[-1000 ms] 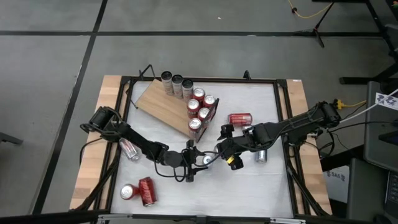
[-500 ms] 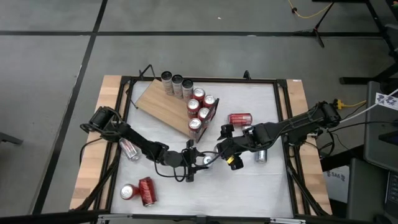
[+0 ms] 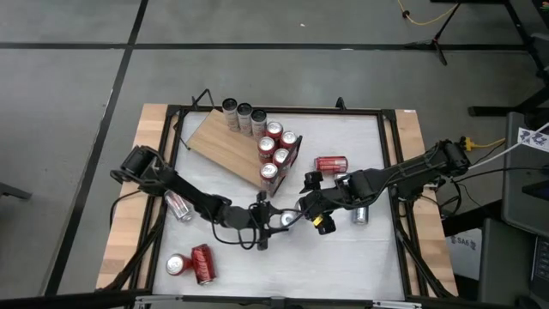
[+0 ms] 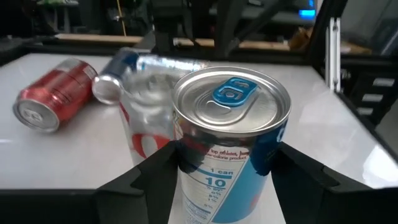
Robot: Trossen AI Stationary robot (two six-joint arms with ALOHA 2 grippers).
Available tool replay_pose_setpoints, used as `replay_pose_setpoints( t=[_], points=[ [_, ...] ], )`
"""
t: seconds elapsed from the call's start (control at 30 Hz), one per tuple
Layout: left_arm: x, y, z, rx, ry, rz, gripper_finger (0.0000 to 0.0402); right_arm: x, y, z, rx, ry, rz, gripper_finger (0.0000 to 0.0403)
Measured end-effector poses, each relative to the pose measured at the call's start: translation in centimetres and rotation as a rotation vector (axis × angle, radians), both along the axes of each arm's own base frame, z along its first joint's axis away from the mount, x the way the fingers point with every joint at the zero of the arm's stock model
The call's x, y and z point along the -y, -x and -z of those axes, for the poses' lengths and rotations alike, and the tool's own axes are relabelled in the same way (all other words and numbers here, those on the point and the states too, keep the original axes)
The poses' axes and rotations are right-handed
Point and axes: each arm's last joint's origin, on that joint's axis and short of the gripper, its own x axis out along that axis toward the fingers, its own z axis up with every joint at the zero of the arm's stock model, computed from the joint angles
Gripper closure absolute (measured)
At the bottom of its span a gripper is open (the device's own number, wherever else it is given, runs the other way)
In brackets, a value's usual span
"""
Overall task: Pick and place cans onto a shelf
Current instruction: Put the bottom left blue/white soda can on the shelf
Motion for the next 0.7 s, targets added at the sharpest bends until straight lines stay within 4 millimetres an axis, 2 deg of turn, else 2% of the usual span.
replay_pose_setpoints(
  t=[0.23,0.5,0.7],
  points=[
    [-0.1,0.5,-2.4,0.068,0.024,-0.014,0.0192,0.1,0.3,-0.4,0.007,-0.002,-0.001,0.0031],
    [-0.6,1.7,-5.7,0.106,0.027,-0.032,0.0192,0.8,2.4,-3.3,0.096,-0.031,0.0,0.0031],
    [-1.6,3.7,-8.6,0.079,-0.011,-0.084,0.0192,1.3,3.7,-4.9,0.141,-0.033,0.009,0.0031]
  ],
)
